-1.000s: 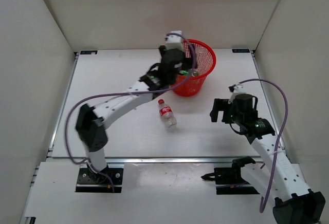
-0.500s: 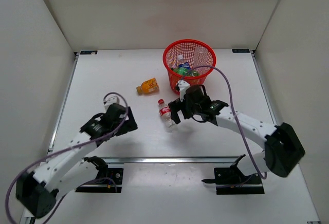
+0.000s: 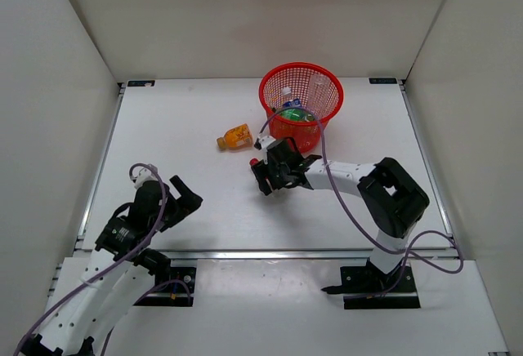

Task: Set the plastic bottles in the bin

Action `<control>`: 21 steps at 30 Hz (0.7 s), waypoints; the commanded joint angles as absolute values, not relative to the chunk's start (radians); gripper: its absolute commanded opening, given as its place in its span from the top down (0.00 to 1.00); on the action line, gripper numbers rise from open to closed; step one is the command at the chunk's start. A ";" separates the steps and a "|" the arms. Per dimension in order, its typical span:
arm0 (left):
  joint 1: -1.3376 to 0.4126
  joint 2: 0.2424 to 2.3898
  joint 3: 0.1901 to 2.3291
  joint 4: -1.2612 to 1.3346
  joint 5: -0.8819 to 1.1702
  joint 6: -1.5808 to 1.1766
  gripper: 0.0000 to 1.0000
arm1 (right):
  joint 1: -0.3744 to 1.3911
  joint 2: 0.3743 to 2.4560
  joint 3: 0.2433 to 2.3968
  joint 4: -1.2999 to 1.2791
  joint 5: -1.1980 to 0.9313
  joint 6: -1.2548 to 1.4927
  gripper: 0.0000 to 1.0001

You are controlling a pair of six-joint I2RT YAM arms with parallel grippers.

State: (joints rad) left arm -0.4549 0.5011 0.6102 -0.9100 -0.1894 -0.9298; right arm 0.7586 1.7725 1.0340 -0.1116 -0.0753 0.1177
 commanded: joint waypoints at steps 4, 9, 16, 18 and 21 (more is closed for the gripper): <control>-0.440 0.511 0.620 -0.916 -0.173 -0.924 0.01 | 0.824 1.740 1.031 -0.115 0.063 0.117 0.60; -0.437 0.523 0.623 -0.900 -0.179 -0.913 0.01 | 0.876 1.574 1.014 -0.245 0.069 0.132 0.73; -0.428 0.540 0.578 -0.839 -0.138 -0.937 0.01 | 0.827 1.347 1.202 -0.270 0.022 0.057 0.73; -0.425 0.546 0.577 -0.836 -0.141 -0.934 0.01 | 0.720 1.348 1.283 -0.247 0.009 0.025 0.72; -0.417 0.581 0.591 -0.851 -0.150 -0.899 0.02 | 0.580 1.408 1.426 -0.235 -0.026 -0.023 0.75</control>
